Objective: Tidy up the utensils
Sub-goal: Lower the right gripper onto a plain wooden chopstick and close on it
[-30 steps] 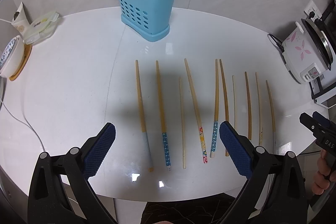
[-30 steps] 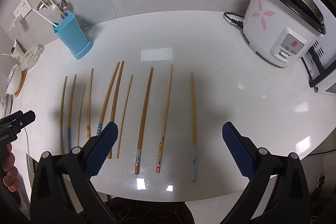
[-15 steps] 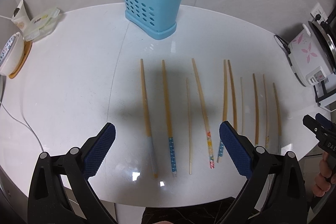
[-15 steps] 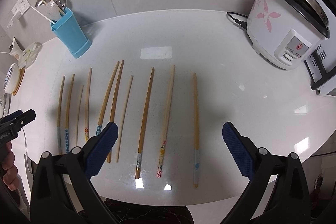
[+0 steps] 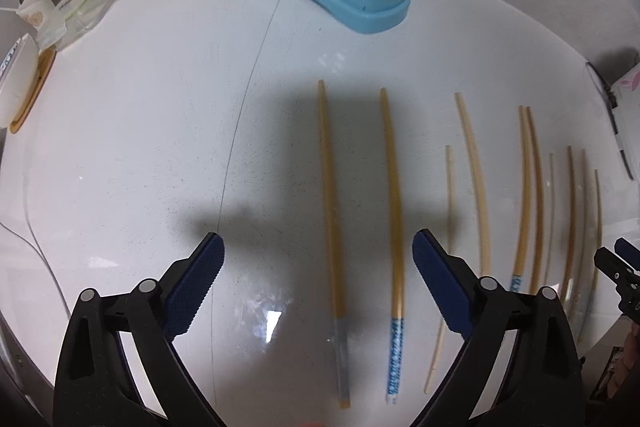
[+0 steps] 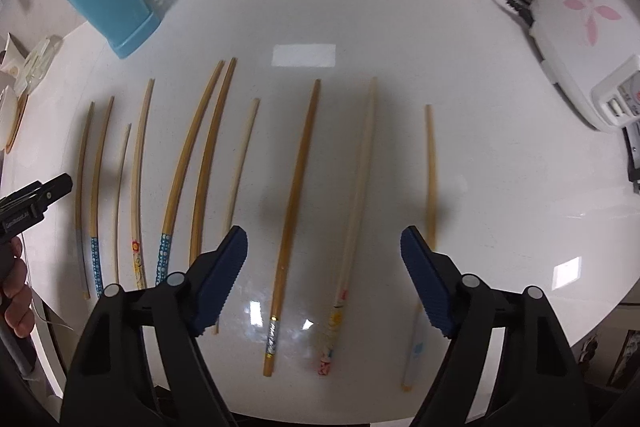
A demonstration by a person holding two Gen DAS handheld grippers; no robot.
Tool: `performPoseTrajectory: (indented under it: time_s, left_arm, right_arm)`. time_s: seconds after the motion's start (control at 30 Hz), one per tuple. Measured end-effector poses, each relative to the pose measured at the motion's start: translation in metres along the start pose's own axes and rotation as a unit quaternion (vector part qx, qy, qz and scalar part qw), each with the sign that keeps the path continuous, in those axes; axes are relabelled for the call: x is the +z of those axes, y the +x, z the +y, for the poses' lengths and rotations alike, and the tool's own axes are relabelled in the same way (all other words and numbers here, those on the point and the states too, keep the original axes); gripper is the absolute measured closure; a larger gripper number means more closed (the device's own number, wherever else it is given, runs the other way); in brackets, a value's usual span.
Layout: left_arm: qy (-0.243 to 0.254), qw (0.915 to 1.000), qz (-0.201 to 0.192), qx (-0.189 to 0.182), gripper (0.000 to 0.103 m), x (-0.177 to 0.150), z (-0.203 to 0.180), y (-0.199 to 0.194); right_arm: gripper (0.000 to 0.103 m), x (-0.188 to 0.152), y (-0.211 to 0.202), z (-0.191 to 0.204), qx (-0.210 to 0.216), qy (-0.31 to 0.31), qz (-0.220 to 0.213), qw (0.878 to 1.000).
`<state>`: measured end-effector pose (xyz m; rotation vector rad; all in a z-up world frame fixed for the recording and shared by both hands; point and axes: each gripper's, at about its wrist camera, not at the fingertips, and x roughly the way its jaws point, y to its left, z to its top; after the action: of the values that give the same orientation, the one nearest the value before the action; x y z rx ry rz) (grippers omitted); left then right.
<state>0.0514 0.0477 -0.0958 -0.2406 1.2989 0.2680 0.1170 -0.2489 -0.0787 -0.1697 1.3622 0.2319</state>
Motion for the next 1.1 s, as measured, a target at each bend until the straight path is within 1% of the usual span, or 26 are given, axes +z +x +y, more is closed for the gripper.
performPoseTrajectory:
  time_s: [0.07, 0.3, 0.37, 0.4, 0.47, 0.53, 0.57, 0.6, 0.63, 0.67, 0.73, 0.77, 0.8, 0.87, 0.9, 0.93, 1.0, 1.1]
  left_arm:
    - [-0.001, 0.9999, 0.01, -0.002, 0.014, 0.002, 0.002, 0.008]
    - [-0.001, 0.9998, 0.02, 0.003, 0.018, 0.005, 0.005, 0.02]
    - [0.0, 0.9996, 0.026, 0.006, 0.022, 0.005, 0.004, 0.024]
    - [0.0, 0.9994, 0.033, 0.008, 0.025, 0.005, 0.004, 0.027]
    - [0.003, 0.9995, 0.031, 0.011, 0.029, 0.004, 0.003, 0.028]
    - [0.008, 0.9995, 0.028, 0.015, 0.032, 0.004, 0.001, 0.028]
    - [0.008, 0.9995, 0.027, 0.015, 0.033, 0.003, 0.001, 0.027]
    - [0.008, 0.9995, 0.027, 0.016, 0.037, 0.002, 0.0, 0.026]
    - [0.011, 0.9995, 0.026, 0.016, 0.042, 0.002, -0.001, 0.025]
    - [0.013, 0.9995, 0.025, 0.016, 0.045, 0.001, -0.002, 0.025]
    - [0.016, 0.9994, 0.025, 0.017, 0.058, -0.002, -0.005, 0.021]
    - [0.015, 0.9994, 0.025, 0.017, 0.063, -0.002, -0.006, 0.021]
    - [0.016, 0.9994, 0.025, 0.018, 0.073, -0.002, -0.006, 0.02]
    - [0.015, 0.9994, 0.025, 0.018, 0.084, -0.003, -0.006, 0.02]
    - [0.015, 0.9994, 0.027, 0.018, 0.095, -0.001, -0.006, 0.019]
    - [0.014, 0.9993, 0.031, 0.017, 0.097, 0.003, -0.013, 0.014]
    - [0.01, 0.9995, 0.029, 0.012, 0.097, -0.001, -0.012, 0.012]
    - [0.003, 0.9997, 0.025, 0.002, 0.097, -0.003, -0.01, 0.011]
  right_arm:
    - [0.032, 0.003, 0.009, 0.003, 0.001, -0.002, 0.011, 1.0]
    - [0.041, 0.01, 0.029, 0.008, -0.004, -0.005, 0.036, 0.999]
    - [0.042, 0.011, 0.032, 0.009, -0.003, -0.005, 0.041, 0.999]
    - [0.045, 0.011, 0.034, 0.008, -0.003, -0.006, 0.042, 0.999]
    - [0.048, 0.012, 0.036, 0.01, -0.004, -0.009, 0.045, 0.999]
    - [0.052, 0.016, 0.041, 0.011, -0.001, -0.012, 0.05, 0.999]
    - [0.057, 0.017, 0.044, 0.012, -0.001, -0.013, 0.055, 0.998]
    - [0.062, 0.017, 0.045, 0.012, -0.002, -0.014, 0.06, 0.998]
    - [0.062, 0.018, 0.046, 0.013, -0.006, -0.017, 0.058, 0.998]
    - [0.065, 0.018, 0.047, 0.015, -0.007, -0.019, 0.058, 0.998]
    - [0.071, 0.018, 0.047, 0.016, -0.006, -0.02, 0.059, 0.998]
    - [0.075, 0.019, 0.048, 0.017, -0.006, -0.021, 0.06, 0.998]
    - [0.081, 0.018, 0.048, 0.021, -0.006, -0.021, 0.061, 0.998]
    - [0.087, 0.017, 0.048, 0.024, -0.005, -0.02, 0.063, 0.998]
    - [0.092, 0.019, 0.047, 0.028, -0.004, -0.02, 0.063, 0.998]
    - [0.095, 0.022, 0.046, 0.031, -0.004, -0.018, 0.063, 0.998]
    - [0.097, 0.024, 0.046, 0.032, -0.002, -0.012, 0.065, 0.998]
    - [0.097, 0.019, 0.044, 0.034, -0.004, -0.01, 0.062, 0.998]
